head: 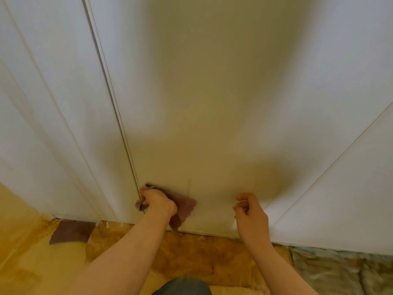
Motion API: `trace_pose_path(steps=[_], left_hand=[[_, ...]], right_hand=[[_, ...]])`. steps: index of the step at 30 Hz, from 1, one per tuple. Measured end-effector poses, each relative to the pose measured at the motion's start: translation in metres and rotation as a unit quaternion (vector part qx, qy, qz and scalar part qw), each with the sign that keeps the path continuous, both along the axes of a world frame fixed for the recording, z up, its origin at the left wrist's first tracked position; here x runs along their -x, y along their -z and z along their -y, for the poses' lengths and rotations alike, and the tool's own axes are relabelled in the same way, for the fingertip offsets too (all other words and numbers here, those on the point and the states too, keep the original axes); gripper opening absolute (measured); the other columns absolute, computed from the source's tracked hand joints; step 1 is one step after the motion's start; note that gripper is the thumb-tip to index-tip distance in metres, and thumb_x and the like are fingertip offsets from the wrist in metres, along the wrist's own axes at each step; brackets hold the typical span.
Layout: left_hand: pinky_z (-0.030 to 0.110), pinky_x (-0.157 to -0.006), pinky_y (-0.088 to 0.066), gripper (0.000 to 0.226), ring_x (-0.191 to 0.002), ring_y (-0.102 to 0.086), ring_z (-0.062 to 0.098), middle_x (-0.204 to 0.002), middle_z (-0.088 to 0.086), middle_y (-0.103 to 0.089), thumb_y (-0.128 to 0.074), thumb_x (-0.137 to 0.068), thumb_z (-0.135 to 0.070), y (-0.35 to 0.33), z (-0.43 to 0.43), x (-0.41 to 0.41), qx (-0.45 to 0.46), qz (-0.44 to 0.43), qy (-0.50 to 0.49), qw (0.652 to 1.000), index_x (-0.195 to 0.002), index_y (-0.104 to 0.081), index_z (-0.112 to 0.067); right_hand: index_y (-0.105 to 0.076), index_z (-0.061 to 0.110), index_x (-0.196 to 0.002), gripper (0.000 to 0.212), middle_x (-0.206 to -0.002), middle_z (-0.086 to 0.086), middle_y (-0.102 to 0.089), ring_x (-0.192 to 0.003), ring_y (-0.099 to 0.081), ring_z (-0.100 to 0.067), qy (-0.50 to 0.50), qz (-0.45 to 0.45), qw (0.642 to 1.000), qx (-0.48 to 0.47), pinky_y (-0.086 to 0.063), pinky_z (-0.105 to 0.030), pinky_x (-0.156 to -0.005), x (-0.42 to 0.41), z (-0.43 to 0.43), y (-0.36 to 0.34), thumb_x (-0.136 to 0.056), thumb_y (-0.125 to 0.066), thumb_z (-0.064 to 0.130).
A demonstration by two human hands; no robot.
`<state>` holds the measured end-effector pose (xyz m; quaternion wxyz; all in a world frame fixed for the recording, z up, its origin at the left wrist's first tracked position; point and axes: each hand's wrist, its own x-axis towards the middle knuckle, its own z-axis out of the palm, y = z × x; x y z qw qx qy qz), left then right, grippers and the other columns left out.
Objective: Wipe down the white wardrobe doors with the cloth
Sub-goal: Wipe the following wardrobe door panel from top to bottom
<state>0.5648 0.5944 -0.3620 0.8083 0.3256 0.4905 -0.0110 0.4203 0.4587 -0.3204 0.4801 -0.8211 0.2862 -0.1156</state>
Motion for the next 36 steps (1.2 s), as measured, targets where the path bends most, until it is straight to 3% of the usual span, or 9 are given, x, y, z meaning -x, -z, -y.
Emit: trace_pose_path(steps=[3,6,9,11,14,17,23,29,36], left_hand=[[0.032,-0.071,-0.043,0.022,-0.079,-0.050,0.019,-0.096,-0.005,-0.050,-0.049,-0.079,-0.048,0.027,-0.013,-0.001,0.059,-0.028,0.058,0.996,-0.079,-0.040,-0.028],[0.026,-0.059,-0.040,0.032,-0.060,-0.045,0.012,-0.060,-0.006,-0.050,-0.050,-0.092,-0.039,0.000,-0.008,0.015,0.034,0.037,0.136,0.989,-0.066,-0.041,-0.024],[0.034,-0.086,-0.048,0.035,-0.094,-0.059,0.018,-0.104,-0.001,-0.062,-0.041,-0.097,-0.051,-0.010,0.006,0.024,0.041,0.087,0.143,0.985,-0.102,-0.057,-0.020],[0.040,-0.106,-0.038,0.056,-0.122,-0.049,0.020,-0.136,0.002,-0.049,-0.039,-0.094,-0.059,-0.002,0.003,0.028,0.017,0.071,0.140,0.988,-0.134,-0.040,-0.020],[0.036,-0.075,-0.049,0.028,-0.075,-0.052,0.018,-0.083,0.000,-0.049,-0.039,-0.096,-0.054,0.020,-0.008,0.030,0.055,0.070,0.155,0.984,-0.090,-0.047,-0.028],[0.023,-0.052,-0.044,0.049,-0.047,-0.041,0.016,-0.060,-0.002,-0.036,-0.031,-0.097,-0.057,0.023,-0.020,0.035,0.135,0.100,0.194,0.967,-0.062,-0.036,-0.023],[0.039,-0.105,-0.035,0.049,-0.106,-0.055,0.023,-0.102,0.007,-0.057,-0.031,-0.095,-0.060,0.007,-0.024,0.034,0.216,0.114,0.166,0.955,-0.092,-0.054,-0.017],[0.009,-0.040,-0.035,0.052,-0.040,-0.038,0.007,-0.045,-0.007,-0.039,-0.027,-0.096,-0.061,0.041,-0.038,0.027,0.237,0.044,0.111,0.964,-0.063,-0.039,-0.022],[0.007,-0.035,-0.034,0.047,-0.036,-0.039,0.006,-0.050,-0.008,-0.040,-0.030,-0.099,-0.050,0.023,-0.039,0.023,0.254,0.061,0.093,0.961,-0.063,-0.040,-0.021]], right_hand=[[-0.049,0.021,-0.100,0.019,-0.083,0.004,-0.057,-0.063,-0.052,-0.014,-0.001,-0.008,1.000,0.005,-0.040,-0.021,-0.056,0.004,0.000,0.004,-0.092,-0.043,0.005],[-0.049,0.021,-0.101,0.018,-0.087,0.001,-0.058,-0.063,-0.054,-0.016,0.004,-0.014,1.000,0.012,-0.039,-0.020,-0.054,0.006,0.003,0.008,-0.093,-0.043,0.006],[-0.049,0.020,-0.101,0.018,-0.087,0.001,-0.058,-0.062,-0.053,-0.015,0.005,-0.017,1.000,0.011,-0.039,-0.019,-0.053,0.005,0.002,0.012,-0.093,-0.043,0.005],[-0.048,0.021,-0.100,0.018,-0.086,0.002,-0.058,-0.061,-0.052,-0.014,-0.002,-0.023,1.000,0.011,-0.040,-0.020,-0.054,0.001,-0.004,0.015,-0.093,-0.043,0.006],[-0.048,0.022,-0.099,0.018,-0.083,0.006,-0.057,-0.061,-0.051,-0.013,-0.017,-0.029,0.999,0.008,-0.040,-0.022,-0.054,-0.001,-0.011,0.019,-0.093,-0.043,0.007],[-0.049,0.021,-0.100,0.017,-0.081,0.008,-0.056,-0.061,-0.051,-0.014,-0.016,-0.039,0.999,0.012,-0.041,-0.026,-0.056,0.001,-0.013,0.025,-0.093,-0.043,0.007],[-0.050,0.021,-0.100,0.017,-0.082,0.008,-0.056,-0.054,-0.047,-0.014,-0.011,-0.051,0.999,0.005,-0.038,-0.026,-0.053,-0.001,-0.016,0.032,-0.092,-0.044,0.007],[-0.050,0.020,-0.101,0.017,-0.083,0.006,-0.056,-0.051,-0.045,-0.013,-0.014,-0.053,0.998,0.009,-0.038,-0.025,-0.051,0.002,-0.011,0.033,-0.093,-0.043,0.007],[-0.049,0.019,-0.102,0.016,-0.084,0.005,-0.055,-0.058,-0.049,-0.012,0.000,-0.053,0.999,-0.001,-0.041,-0.025,-0.053,0.003,-0.009,0.034,-0.094,-0.043,0.007]])
